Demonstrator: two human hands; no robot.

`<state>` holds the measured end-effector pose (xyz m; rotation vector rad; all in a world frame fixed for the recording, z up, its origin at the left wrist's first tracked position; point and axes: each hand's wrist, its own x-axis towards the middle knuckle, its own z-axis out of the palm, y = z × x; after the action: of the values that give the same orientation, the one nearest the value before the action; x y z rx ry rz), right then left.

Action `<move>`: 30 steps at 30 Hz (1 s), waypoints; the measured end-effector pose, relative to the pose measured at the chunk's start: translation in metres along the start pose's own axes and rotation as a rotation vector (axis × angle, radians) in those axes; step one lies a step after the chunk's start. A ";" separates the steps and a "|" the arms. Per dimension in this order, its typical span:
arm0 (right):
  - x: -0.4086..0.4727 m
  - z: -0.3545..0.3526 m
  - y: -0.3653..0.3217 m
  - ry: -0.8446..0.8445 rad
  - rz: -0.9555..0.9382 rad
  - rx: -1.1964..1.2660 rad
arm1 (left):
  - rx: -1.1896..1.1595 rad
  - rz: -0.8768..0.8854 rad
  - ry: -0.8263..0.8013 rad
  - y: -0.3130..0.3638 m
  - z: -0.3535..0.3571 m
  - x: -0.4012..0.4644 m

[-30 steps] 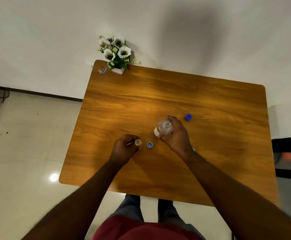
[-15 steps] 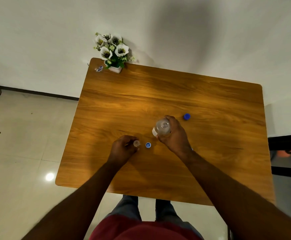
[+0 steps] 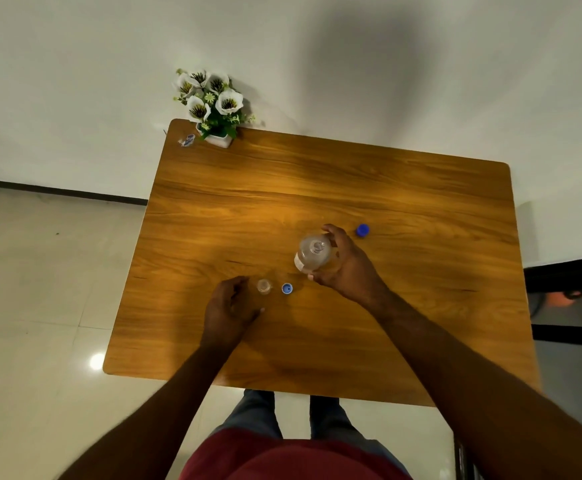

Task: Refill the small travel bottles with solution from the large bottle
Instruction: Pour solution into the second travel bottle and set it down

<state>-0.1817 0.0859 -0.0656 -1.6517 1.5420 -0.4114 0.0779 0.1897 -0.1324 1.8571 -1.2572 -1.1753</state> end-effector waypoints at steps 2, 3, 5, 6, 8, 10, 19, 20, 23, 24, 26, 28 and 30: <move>-0.005 -0.013 0.003 -0.026 0.002 0.034 | 0.013 0.004 0.045 -0.003 0.001 -0.014; -0.008 -0.020 0.006 -0.029 0.008 0.049 | 0.013 0.003 0.057 -0.003 0.003 -0.021; -0.015 -0.033 0.013 -0.007 0.024 0.081 | 0.023 0.016 0.058 -0.001 0.008 -0.033; -0.019 -0.039 0.018 0.016 0.034 0.101 | 0.034 0.032 0.043 0.000 0.013 -0.038; -0.026 -0.049 0.029 0.061 0.054 0.121 | 0.049 0.054 -0.015 0.007 0.025 -0.045; -0.032 -0.056 0.039 0.097 0.069 0.109 | 0.057 0.065 -0.075 0.016 0.040 -0.047; -0.057 -0.067 0.075 0.178 0.116 0.069 | 0.041 0.086 -0.241 0.066 0.124 -0.022; -0.060 -0.068 0.077 0.177 0.118 0.072 | 0.050 0.097 -0.244 0.070 0.131 -0.017; -0.066 -0.071 0.087 0.180 0.122 0.082 | 0.116 0.137 -0.256 0.078 0.150 -0.003; -0.068 -0.072 0.089 0.179 0.124 0.086 | 0.144 0.148 -0.263 0.080 0.155 0.000; -0.071 -0.074 0.094 0.177 0.128 0.090 | 0.170 0.158 -0.266 0.082 0.163 0.005; -0.074 -0.076 0.099 0.181 0.128 0.093 | 0.157 0.170 -0.251 0.083 0.169 0.008; -0.075 -0.078 0.102 0.180 0.126 0.099 | 0.144 0.197 -0.229 0.084 0.172 0.011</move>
<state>-0.3205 0.1389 -0.0711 -1.4653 1.7187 -0.5722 -0.1086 0.1486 -0.1392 1.6860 -1.6503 -1.2427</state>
